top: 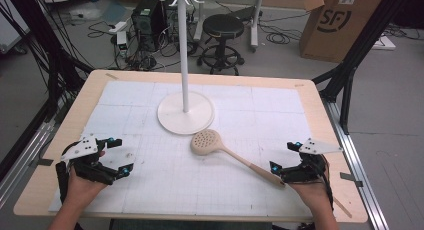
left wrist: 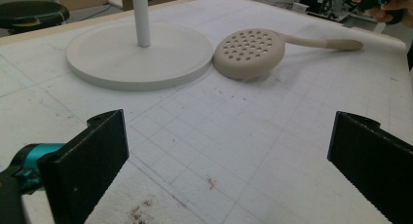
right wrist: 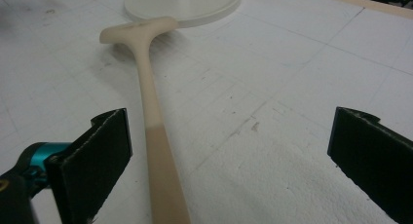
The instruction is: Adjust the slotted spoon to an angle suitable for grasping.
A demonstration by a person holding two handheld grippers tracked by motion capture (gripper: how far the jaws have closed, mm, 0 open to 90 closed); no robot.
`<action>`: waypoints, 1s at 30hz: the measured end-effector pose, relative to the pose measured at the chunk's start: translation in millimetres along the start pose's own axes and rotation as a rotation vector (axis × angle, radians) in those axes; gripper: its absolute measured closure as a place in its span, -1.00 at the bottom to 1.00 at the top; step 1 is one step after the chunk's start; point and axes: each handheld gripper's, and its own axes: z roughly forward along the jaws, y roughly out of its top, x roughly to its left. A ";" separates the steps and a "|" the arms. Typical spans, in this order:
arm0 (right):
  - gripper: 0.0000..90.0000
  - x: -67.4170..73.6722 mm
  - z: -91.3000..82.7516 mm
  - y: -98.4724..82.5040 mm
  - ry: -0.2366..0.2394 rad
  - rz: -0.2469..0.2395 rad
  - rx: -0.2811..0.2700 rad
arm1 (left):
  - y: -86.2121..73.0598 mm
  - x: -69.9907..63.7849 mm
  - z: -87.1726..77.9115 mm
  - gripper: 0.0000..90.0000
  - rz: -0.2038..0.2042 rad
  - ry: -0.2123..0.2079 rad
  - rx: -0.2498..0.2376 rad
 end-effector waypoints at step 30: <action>-0.84 30.6 39.2 17.4 0.033 -0.076 0.135 | -0.2 -1.7 5.2 -0.96 -0.018 -0.022 -0.022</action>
